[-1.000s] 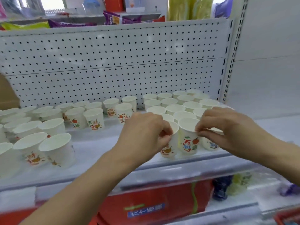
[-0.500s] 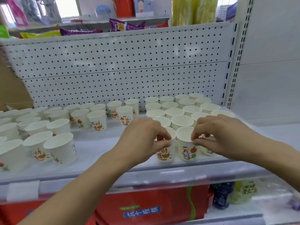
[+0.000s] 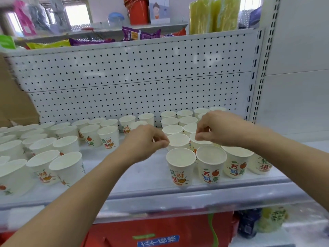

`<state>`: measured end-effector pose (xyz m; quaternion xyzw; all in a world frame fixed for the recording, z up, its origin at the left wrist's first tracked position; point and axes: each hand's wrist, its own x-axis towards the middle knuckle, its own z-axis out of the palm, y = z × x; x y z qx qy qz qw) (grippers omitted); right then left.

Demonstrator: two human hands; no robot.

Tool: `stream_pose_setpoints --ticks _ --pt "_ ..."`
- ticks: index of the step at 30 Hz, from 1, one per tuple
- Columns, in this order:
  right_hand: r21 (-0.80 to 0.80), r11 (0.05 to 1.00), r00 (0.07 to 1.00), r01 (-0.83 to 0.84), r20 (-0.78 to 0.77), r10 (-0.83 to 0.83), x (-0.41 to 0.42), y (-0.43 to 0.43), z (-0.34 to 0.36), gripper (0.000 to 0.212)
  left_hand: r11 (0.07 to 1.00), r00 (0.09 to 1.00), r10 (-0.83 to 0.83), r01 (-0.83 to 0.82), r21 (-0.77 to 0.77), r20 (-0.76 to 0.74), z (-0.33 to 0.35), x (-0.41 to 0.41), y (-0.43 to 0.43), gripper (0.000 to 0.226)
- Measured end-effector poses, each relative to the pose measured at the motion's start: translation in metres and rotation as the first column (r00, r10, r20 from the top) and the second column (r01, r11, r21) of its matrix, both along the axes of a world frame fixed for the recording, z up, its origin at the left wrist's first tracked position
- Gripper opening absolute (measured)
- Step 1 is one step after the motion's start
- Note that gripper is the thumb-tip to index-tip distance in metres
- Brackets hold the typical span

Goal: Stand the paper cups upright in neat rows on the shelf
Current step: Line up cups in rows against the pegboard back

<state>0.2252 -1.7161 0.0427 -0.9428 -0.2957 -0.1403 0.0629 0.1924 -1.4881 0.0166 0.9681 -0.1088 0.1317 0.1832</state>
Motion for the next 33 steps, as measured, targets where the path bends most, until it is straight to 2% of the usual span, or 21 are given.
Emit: stream_pose_setpoints --ticks 2,6,9,14,17,19,21,23,25,28,30,33 --pt "-0.048 0.999 1.0 0.023 -0.011 -0.023 0.008 0.01 -0.003 0.021 0.998 0.999 0.024 -0.026 -0.054 -0.033 -0.006 0.006 0.002 0.011" --pt "-0.105 0.993 0.998 0.053 -0.029 -0.056 0.016 0.02 -0.006 0.025 0.949 0.991 0.09 -0.117 -0.291 -0.103 -0.014 0.017 -0.002 0.028" --pt "-0.124 0.991 0.997 0.055 -0.046 -0.062 0.016 0.023 -0.007 0.028 0.919 0.981 0.105 -0.159 -0.36 -0.165 -0.015 0.024 -0.007 0.035" --pt "-0.123 0.991 0.996 0.051 -0.071 -0.06 0.013 0.022 -0.006 0.029 0.949 0.983 0.14 -0.168 -0.267 -0.122 -0.011 0.033 -0.008 0.027" --pt "-0.107 0.993 0.995 0.04 -0.086 -0.049 0.008 0.02 -0.003 0.023 0.96 0.982 0.151 -0.174 -0.219 -0.114 -0.007 0.034 -0.009 0.027" --pt "-0.063 0.997 0.996 0.036 -0.077 -0.041 0.002 0.016 0.001 0.016 0.969 0.98 0.18 -0.192 -0.154 -0.085 -0.005 0.03 -0.009 0.03" --pt "0.028 1.0 0.998 0.004 -0.063 -0.002 -0.005 0.005 0.004 0.018 0.974 0.982 0.19 -0.188 -0.125 0.005 -0.004 0.021 -0.007 0.033" --pt "0.142 0.987 0.991 -0.078 -0.096 0.092 -0.017 -0.011 0.005 0.026 0.976 0.994 0.083 -0.067 -0.206 0.07 -0.005 0.006 -0.004 0.04" --pt "0.187 0.971 0.976 -0.148 -0.132 0.174 -0.032 -0.027 0.002 0.035 0.957 0.994 -0.092 0.102 -0.271 0.051 -0.006 -0.016 -0.004 0.057" --pt "0.126 0.97 0.968 -0.206 -0.118 0.221 -0.049 -0.041 -0.008 0.037 0.963 0.979 -0.204 0.195 -0.186 -0.029 -0.01 -0.034 -0.006 0.075" --pt "0.081 0.966 0.966 -0.245 -0.058 0.25 -0.055 -0.043 -0.015 0.029 0.977 0.983 -0.181 0.177 -0.114 -0.021 -0.014 -0.031 -0.007 0.067" --pt "0.055 0.96 0.961 -0.276 0.005 0.276 -0.057 -0.041 -0.023 0.015 0.982 0.987 -0.156 0.158 -0.103 0.033 -0.016 -0.02 -0.006 0.032"
